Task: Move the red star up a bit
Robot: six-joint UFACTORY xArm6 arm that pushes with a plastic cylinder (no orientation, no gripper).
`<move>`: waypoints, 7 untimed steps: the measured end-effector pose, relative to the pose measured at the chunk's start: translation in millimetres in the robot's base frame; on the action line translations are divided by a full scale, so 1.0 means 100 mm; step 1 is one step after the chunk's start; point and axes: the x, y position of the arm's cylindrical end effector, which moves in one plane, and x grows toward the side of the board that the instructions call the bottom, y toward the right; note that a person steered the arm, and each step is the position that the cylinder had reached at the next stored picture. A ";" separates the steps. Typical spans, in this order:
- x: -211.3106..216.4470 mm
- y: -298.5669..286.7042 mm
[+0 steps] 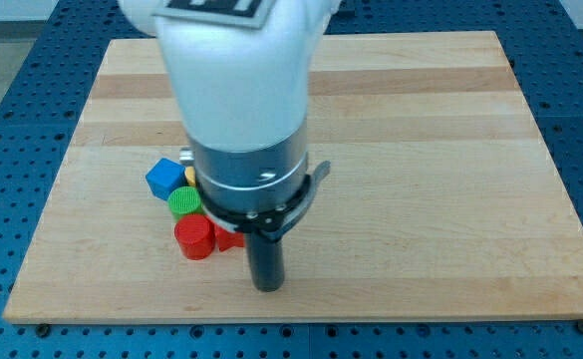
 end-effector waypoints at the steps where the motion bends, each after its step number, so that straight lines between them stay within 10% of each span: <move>1: -0.21 -0.17; 7: -0.45 -0.45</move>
